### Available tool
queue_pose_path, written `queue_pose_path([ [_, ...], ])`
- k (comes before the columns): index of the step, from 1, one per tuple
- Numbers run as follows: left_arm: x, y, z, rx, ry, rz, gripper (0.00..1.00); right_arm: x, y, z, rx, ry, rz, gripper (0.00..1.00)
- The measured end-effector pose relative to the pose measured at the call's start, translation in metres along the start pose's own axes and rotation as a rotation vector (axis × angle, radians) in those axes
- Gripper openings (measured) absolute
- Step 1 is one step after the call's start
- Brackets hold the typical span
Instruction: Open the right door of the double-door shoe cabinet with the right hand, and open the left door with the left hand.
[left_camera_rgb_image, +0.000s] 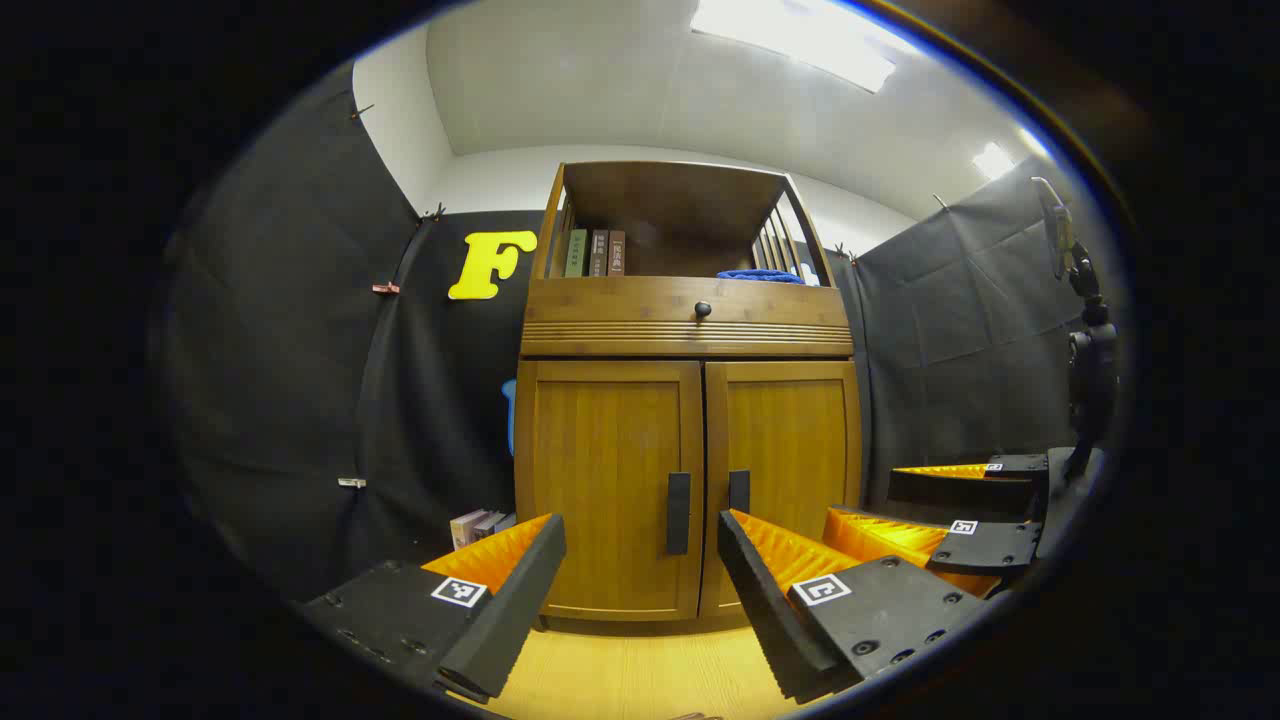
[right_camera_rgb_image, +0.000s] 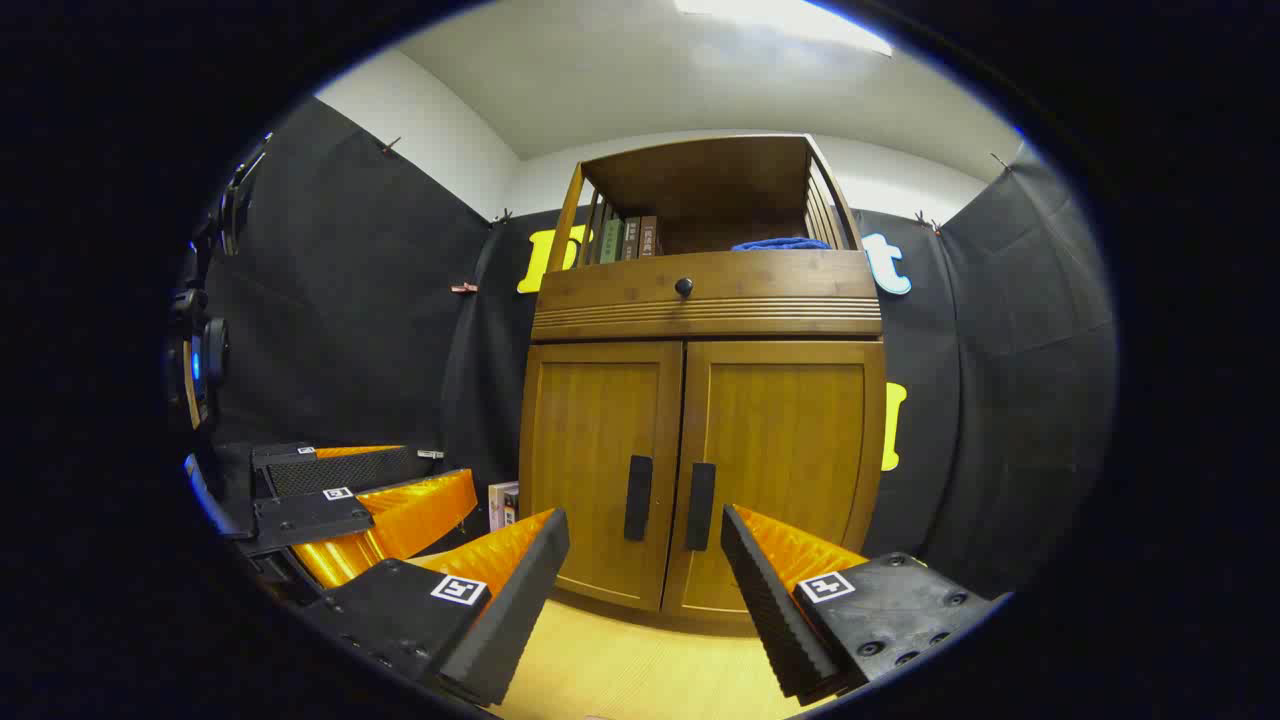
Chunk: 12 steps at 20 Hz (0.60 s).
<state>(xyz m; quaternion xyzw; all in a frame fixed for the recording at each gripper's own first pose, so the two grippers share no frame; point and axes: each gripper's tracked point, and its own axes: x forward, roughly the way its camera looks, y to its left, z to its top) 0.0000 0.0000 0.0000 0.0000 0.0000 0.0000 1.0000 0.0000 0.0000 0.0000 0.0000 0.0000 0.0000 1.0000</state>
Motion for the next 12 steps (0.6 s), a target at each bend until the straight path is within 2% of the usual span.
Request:
queue_pose_path([
  [8, 0.0049, -0.0062, 0.0014, -0.020, -0.005, -0.024, 0.95, -0.0014, -0.0077, 0.0093, -0.021, -0.011, -0.036, 0.97],
  [12, 0.0023, -0.0023, 0.0019, -0.024, -0.003, -0.021, 0.95, -0.0037, 0.0002, 0.0082, -0.014, -0.003, -0.025, 0.97],
])
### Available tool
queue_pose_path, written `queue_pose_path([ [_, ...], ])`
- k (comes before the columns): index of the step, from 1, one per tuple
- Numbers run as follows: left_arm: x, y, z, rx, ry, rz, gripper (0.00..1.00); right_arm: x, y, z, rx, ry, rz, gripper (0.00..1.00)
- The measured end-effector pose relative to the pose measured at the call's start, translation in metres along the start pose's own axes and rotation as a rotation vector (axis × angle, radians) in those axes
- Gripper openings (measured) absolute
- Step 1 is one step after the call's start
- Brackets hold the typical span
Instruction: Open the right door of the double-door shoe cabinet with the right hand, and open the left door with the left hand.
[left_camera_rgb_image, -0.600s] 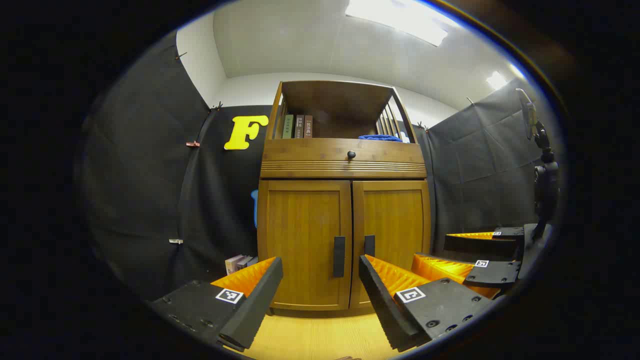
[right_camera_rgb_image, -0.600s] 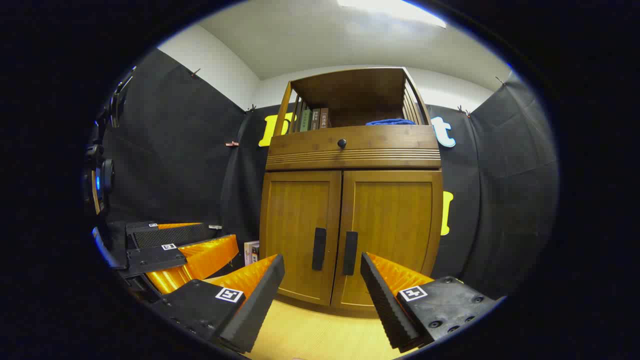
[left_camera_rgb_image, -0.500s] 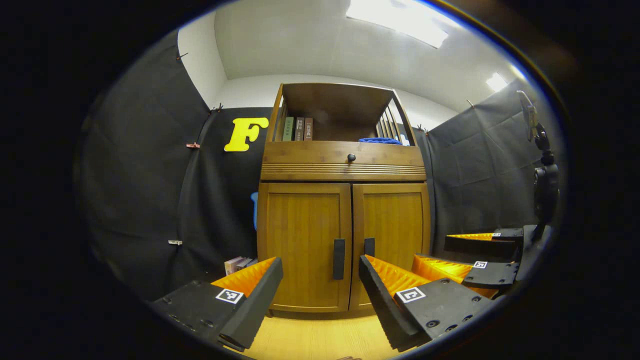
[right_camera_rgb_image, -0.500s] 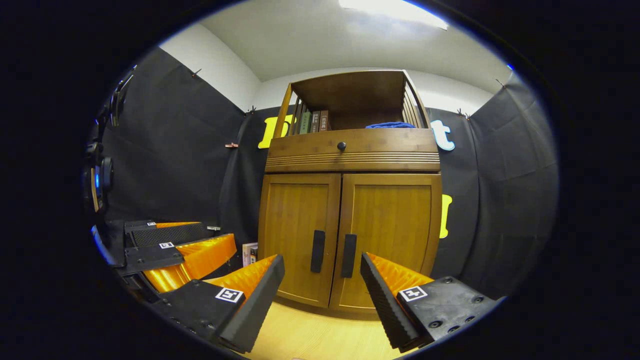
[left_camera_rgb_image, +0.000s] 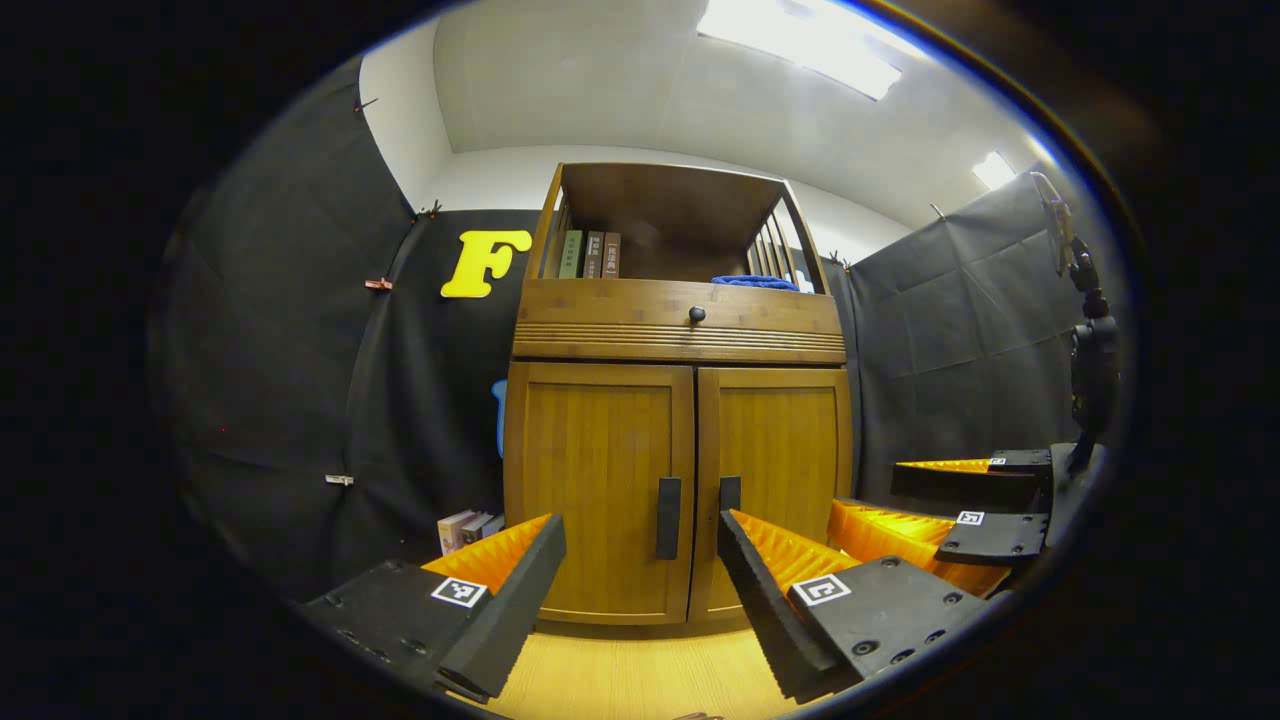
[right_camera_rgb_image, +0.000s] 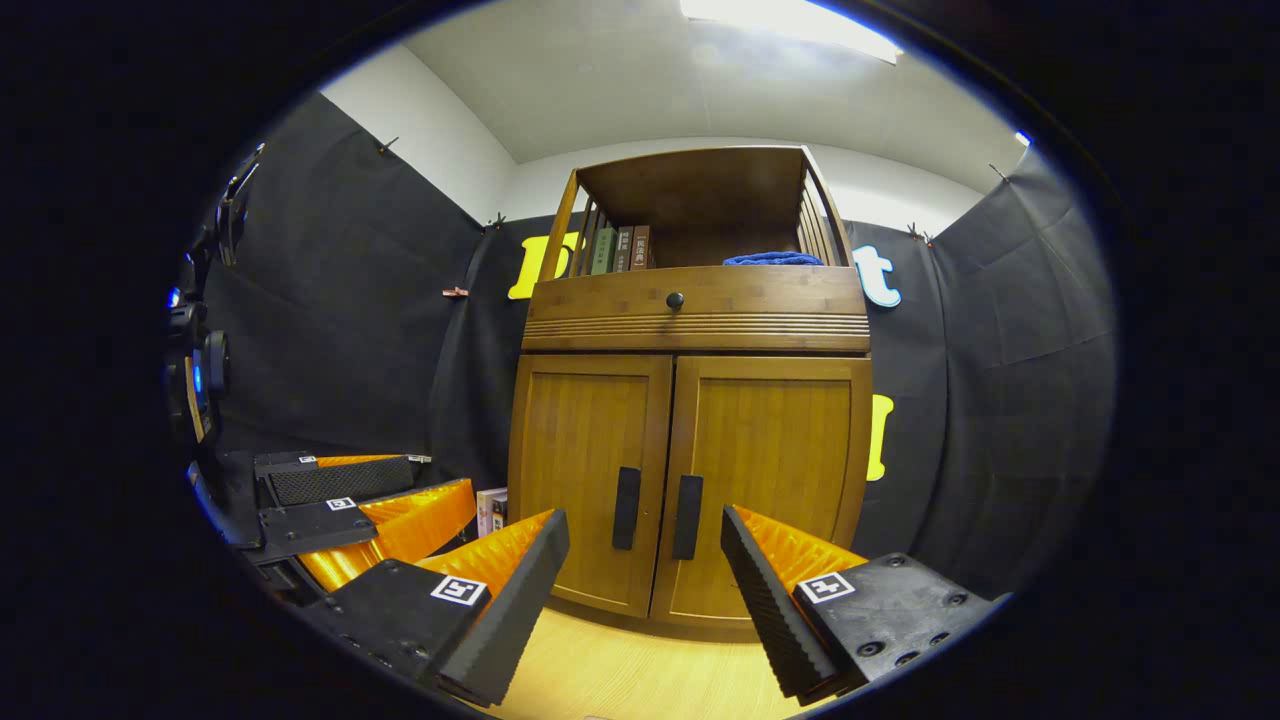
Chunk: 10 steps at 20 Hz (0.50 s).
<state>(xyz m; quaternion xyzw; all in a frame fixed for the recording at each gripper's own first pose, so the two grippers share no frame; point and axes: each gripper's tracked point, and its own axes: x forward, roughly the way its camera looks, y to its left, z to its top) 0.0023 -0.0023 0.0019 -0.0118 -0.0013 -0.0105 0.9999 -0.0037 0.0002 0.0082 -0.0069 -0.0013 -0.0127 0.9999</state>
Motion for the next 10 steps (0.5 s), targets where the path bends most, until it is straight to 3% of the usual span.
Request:
queue_pose_path([
  [10, -0.0058, -0.0005, 0.0020, 0.011, 0.005, -0.004, 0.95, -0.0070, -0.0010, 0.0004, -0.002, -0.004, -0.015, 0.97],
])
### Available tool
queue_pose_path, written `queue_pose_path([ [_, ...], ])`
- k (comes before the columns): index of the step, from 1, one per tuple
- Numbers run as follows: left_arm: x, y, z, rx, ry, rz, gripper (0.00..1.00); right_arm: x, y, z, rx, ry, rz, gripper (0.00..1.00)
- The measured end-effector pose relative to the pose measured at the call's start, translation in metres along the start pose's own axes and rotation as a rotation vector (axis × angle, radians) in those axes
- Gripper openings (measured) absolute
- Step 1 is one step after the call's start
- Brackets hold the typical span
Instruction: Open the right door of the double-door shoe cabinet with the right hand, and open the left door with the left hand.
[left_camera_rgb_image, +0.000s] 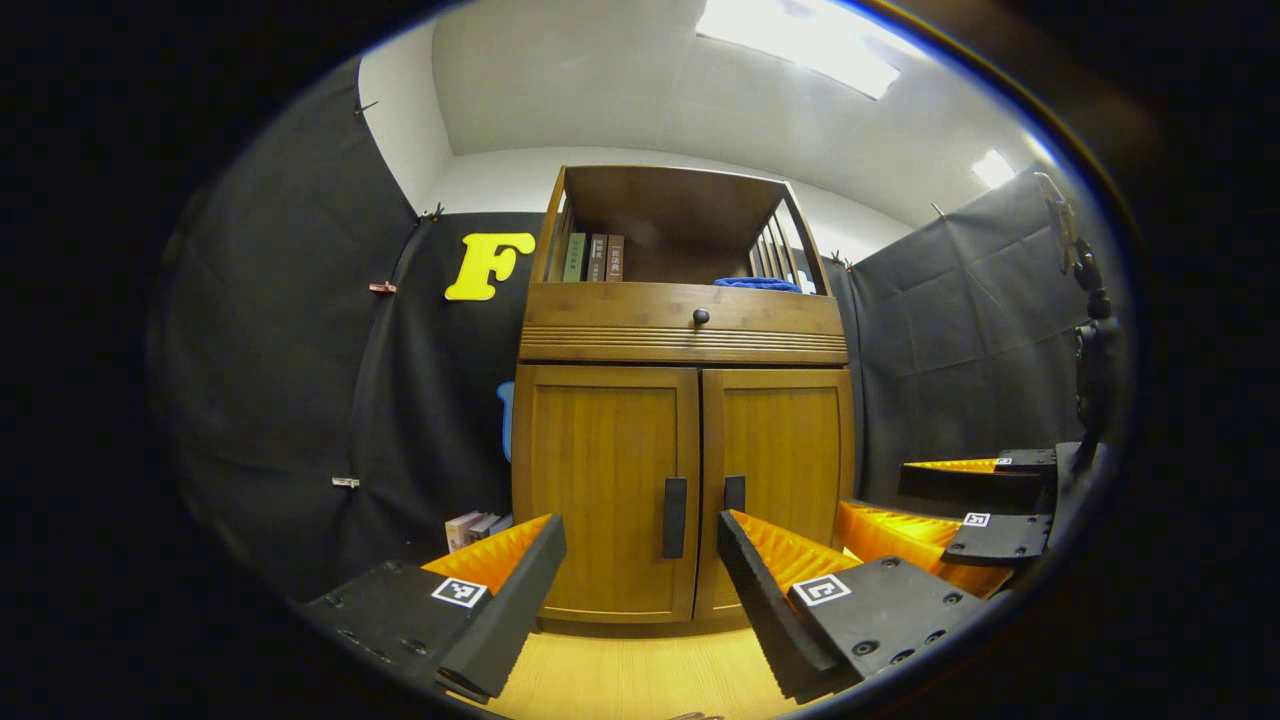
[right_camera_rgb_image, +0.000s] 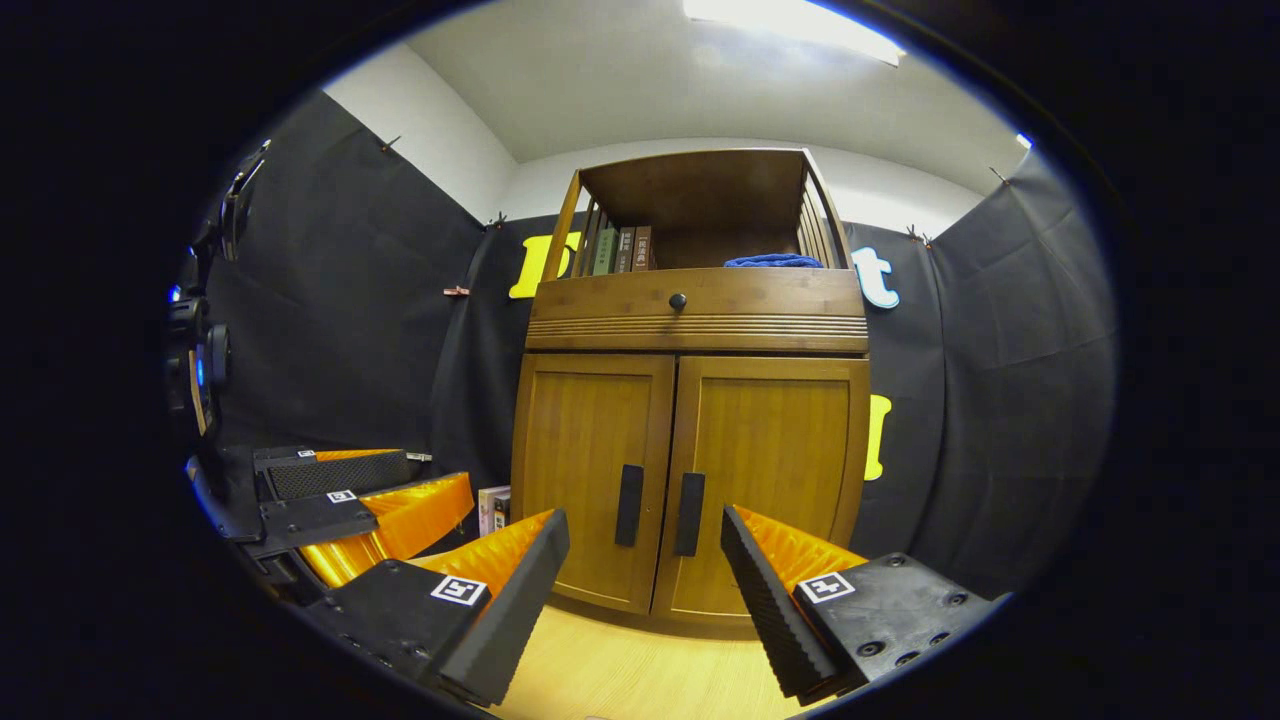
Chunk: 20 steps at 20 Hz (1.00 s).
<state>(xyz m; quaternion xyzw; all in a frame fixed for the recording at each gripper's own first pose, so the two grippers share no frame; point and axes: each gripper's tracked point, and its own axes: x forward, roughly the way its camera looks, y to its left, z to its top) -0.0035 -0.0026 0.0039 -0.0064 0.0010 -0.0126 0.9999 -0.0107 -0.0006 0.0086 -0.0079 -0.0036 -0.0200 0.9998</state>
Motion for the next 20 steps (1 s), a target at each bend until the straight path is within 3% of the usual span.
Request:
queue_pose_path([
  [11, 0.003, -0.001, -0.002, 0.000, 0.007, -0.013, 0.95, 0.007, -0.008, -0.008, 0.025, 0.014, -0.017, 0.97],
  [20, 0.014, 0.007, -0.013, -0.009, 0.026, -0.019, 0.95, 0.056, -0.014, -0.029, 0.024, 0.053, -0.037, 0.97],
])
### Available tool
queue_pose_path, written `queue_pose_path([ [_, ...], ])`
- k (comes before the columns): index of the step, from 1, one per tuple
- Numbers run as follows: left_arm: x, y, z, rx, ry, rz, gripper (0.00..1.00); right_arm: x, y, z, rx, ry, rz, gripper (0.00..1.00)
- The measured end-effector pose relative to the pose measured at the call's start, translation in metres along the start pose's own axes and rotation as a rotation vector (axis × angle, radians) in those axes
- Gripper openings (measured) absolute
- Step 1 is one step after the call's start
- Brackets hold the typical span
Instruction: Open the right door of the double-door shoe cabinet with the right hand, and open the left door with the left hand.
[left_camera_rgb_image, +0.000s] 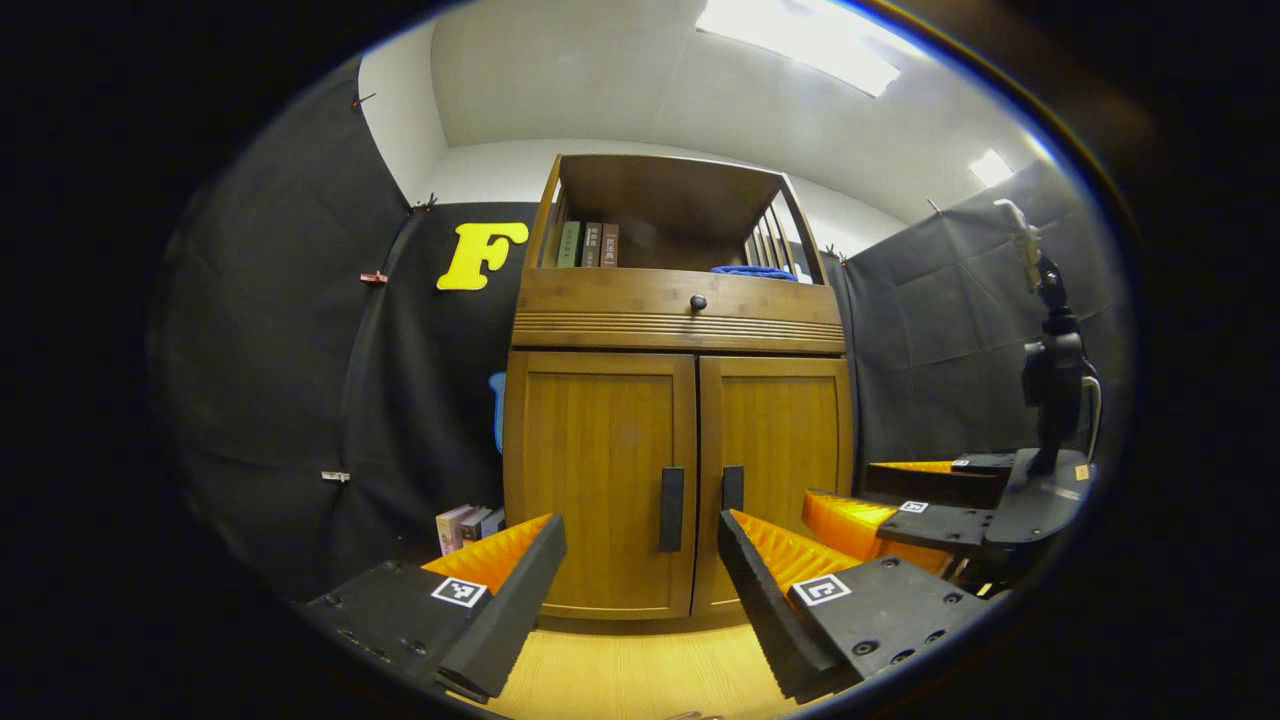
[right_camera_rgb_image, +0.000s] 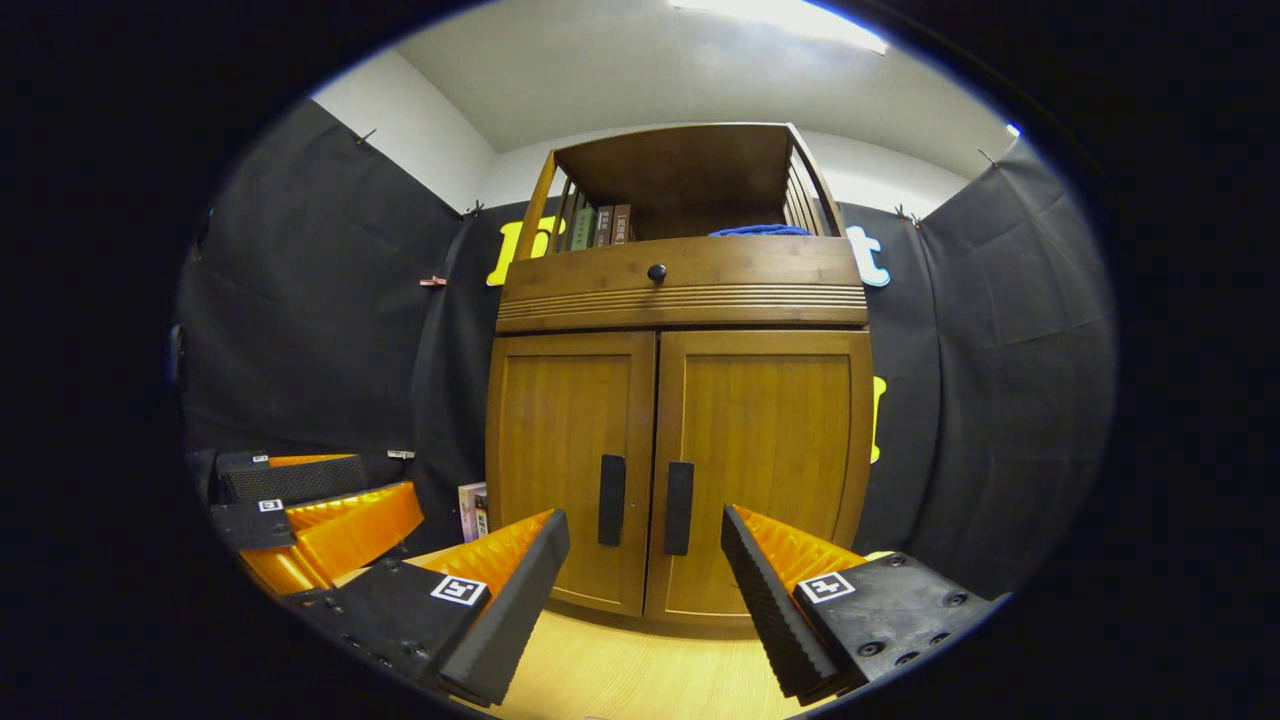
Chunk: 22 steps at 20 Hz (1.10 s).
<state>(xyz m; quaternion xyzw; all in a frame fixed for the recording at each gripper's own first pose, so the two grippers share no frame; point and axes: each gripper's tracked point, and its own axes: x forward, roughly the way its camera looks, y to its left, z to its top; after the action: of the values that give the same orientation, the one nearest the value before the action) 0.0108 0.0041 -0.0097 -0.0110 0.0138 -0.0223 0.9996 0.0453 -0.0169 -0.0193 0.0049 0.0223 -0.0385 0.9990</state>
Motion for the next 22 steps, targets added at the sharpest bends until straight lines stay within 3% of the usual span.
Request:
queue_pose_path([
  [11, 0.006, 0.019, -0.007, 0.002, -0.010, -0.025, 0.95, 0.115, -0.017, -0.044, -0.021, 0.063, -0.077, 0.96],
  [15, 0.013, 0.027, -0.011, 0.008, -0.008, -0.032, 0.94, 0.152, -0.031, -0.067, -0.029, 0.094, -0.141, 0.95],
  [20, 0.025, 0.045, -0.020, 0.004, 0.012, -0.015, 0.95, 0.187, -0.043, -0.094, -0.016, 0.136, -0.186, 0.94],
  [21, 0.029, 0.049, -0.022, 0.002, 0.015, -0.009, 0.95, 0.193, -0.045, -0.097, -0.016, 0.140, -0.193, 0.88],
  [22, 0.031, 0.052, -0.024, 0.005, 0.019, -0.003, 0.95, 0.194, -0.046, -0.100, -0.017, 0.146, -0.203, 0.89],
])
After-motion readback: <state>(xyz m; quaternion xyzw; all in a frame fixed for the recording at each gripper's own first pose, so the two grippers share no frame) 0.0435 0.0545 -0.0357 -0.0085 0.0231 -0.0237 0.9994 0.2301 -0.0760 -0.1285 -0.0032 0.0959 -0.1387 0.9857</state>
